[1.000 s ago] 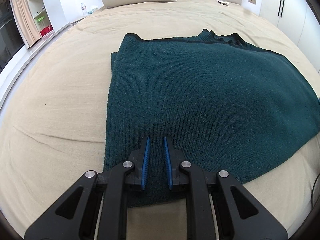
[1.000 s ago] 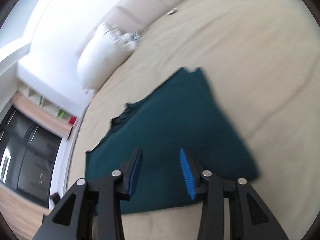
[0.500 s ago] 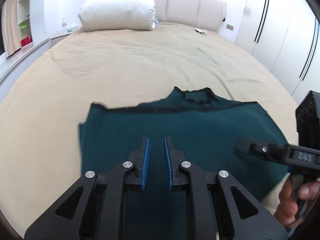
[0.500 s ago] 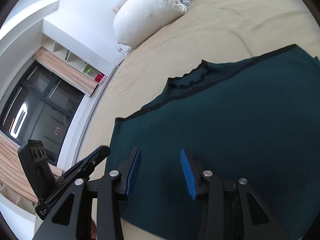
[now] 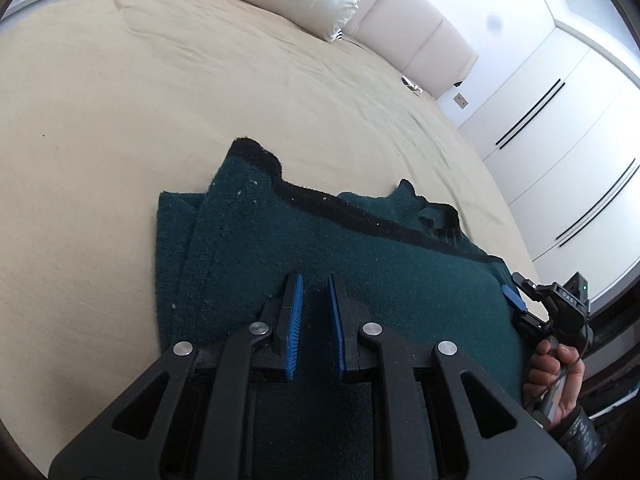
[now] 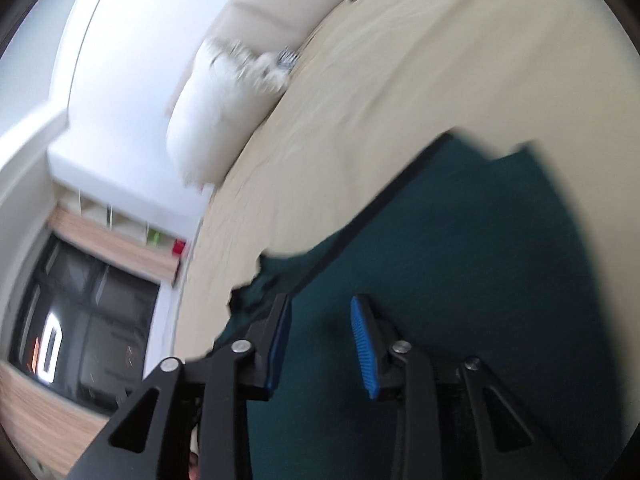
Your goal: Fold small clothes
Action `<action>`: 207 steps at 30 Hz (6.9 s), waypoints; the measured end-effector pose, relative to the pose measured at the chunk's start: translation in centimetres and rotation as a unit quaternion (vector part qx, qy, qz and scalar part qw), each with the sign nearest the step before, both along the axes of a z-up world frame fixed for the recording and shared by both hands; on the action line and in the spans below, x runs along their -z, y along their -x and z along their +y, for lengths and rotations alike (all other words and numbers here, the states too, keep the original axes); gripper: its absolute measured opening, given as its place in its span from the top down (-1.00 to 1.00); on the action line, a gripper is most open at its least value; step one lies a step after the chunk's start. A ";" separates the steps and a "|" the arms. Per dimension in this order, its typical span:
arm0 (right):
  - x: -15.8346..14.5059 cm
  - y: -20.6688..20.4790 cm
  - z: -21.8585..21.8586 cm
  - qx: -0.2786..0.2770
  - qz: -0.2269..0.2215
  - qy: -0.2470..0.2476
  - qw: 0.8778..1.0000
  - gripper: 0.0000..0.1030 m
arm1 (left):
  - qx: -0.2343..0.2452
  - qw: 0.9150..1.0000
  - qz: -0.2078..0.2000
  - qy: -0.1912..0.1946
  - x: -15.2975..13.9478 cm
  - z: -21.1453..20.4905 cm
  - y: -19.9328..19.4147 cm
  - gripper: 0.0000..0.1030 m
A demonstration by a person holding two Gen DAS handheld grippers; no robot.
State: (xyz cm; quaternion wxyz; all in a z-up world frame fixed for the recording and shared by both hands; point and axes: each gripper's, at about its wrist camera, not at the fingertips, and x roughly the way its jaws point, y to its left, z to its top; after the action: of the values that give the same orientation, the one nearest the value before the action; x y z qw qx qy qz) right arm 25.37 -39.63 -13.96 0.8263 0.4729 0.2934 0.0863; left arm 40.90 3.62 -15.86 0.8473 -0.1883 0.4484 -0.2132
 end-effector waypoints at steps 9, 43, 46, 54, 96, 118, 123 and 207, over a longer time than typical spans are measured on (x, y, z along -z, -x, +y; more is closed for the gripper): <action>-0.6 7.7 -5.9 0.114 0.008 0.025 0.993 0.16 | -0.050 0.999 0.004 -0.021 -1.5 2.4 3.6 0.73; -5.3 3.0 18.2 -0.222 0.000 0.112 0.969 -0.16 | -0.045 0.970 0.177 0.162 1.2 6.0 9.9 0.73; -4.8 2.7 17.4 -0.222 0.005 0.104 0.969 -0.17 | -0.035 0.975 0.154 0.154 -1.1 4.4 9.6 0.74; -4.4 2.0 12.3 -0.225 0.000 0.025 0.974 -0.29 | 0.036 0.989 0.085 0.113 -8.7 -4.9 9.3 0.75; -8.0 -0.5 10.0 -0.205 0.051 0.213 0.954 0.70 | 0.136 0.987 0.001 0.084 -8.1 -15.3 15.4 -0.64; -3.1 3.8 -1.6 -0.108 0.082 0.156 0.978 0.71 | 0.167 0.985 -0.036 0.026 -9.3 -16.0 18.7 -0.64; -1.7 3.7 -3.3 -0.103 0.085 0.113 0.985 0.70 | 0.184 0.982 -0.035 -0.023 -9.1 -17.1 19.7 -0.64; -8.2 6.1 6.3 -0.124 0.101 0.344 0.925 0.58 | 0.130 0.987 0.051 -0.079 -9.7 -16.8 12.6 0.18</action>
State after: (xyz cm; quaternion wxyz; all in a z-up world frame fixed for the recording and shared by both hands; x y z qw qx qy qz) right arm 19.31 -33.34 -5.73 0.8868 0.1257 0.4434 0.0336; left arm 28.27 -13.17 -6.14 0.8010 -0.0714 0.5269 -0.2751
